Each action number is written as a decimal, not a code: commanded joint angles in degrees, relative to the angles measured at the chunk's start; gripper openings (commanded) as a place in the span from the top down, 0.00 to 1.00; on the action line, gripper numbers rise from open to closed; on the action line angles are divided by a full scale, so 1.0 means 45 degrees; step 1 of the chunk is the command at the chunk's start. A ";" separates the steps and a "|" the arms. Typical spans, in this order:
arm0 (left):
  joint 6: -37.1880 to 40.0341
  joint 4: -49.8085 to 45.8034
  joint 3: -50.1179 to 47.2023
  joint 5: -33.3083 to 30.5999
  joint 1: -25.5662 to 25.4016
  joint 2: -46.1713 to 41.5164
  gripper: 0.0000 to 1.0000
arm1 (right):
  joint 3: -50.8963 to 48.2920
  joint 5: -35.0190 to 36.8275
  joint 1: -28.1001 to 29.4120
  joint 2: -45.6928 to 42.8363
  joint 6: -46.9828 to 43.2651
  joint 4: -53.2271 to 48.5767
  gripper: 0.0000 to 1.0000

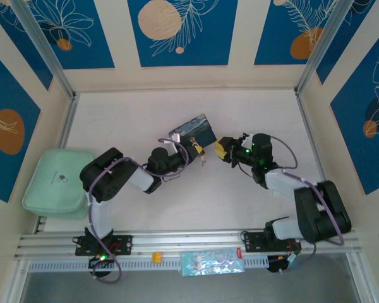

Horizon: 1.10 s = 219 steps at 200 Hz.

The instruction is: Unlock the padlock with the key

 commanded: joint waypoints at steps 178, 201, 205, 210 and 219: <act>-0.1242 -0.6917 0.1579 0.0346 -0.0040 -0.2220 1.00 | 0.7246 0.9398 0.6027 0.2685 -1.7026 -1.3751 0.60; -0.1430 -0.6945 0.1698 0.0445 -0.0039 -0.2145 1.00 | 0.7559 1.0164 0.6316 0.3133 -1.7465 -1.3890 0.60; -0.1427 -0.6970 0.1709 0.0444 -0.0040 -0.2155 1.00 | 0.7579 1.0293 0.6377 0.3174 -1.7557 -1.3899 0.60; -0.1445 -0.7009 0.1728 0.0458 -0.0030 -0.2160 1.00 | 0.7571 1.0453 0.6451 0.3214 -1.7665 -1.3902 0.60; -0.1441 -0.7125 0.1776 0.0462 -0.0040 -0.2195 1.00 | 0.7528 1.0686 0.6564 0.3262 -1.7828 -1.3863 0.60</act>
